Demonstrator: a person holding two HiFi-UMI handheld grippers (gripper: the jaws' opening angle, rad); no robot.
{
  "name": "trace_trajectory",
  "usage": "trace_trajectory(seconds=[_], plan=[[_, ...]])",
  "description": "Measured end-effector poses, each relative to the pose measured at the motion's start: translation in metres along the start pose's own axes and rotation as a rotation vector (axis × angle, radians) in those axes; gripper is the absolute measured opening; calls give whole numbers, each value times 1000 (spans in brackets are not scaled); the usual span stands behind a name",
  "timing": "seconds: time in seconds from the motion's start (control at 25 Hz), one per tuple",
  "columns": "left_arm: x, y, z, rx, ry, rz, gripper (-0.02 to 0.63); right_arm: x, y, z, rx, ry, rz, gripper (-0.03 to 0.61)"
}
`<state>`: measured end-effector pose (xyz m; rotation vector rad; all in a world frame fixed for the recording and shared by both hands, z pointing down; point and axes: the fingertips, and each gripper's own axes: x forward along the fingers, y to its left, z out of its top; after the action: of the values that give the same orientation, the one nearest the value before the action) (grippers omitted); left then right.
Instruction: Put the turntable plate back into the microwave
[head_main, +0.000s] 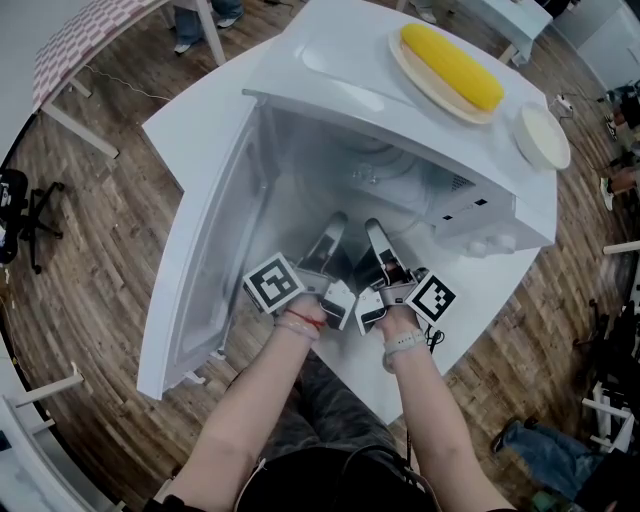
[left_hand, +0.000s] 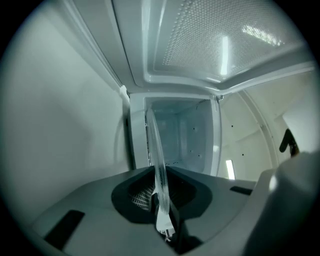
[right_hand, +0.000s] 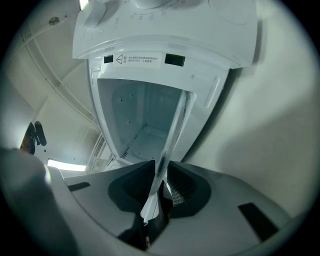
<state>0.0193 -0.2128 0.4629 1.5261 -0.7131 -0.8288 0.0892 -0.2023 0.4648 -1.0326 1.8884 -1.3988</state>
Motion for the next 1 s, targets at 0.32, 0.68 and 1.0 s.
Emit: trace_trajectory(seconds=[0.32,0.68,1.0], plan=[[5,4,-2,234,141,103,71,5,-5,8,57,-31,-51,78],[-1,3,-20,230,254,95,80,3,-16,18,83,-62,-99,67],[-5,11,-22,177,246,133,63,8,-19,17,70,-50,-110,66]])
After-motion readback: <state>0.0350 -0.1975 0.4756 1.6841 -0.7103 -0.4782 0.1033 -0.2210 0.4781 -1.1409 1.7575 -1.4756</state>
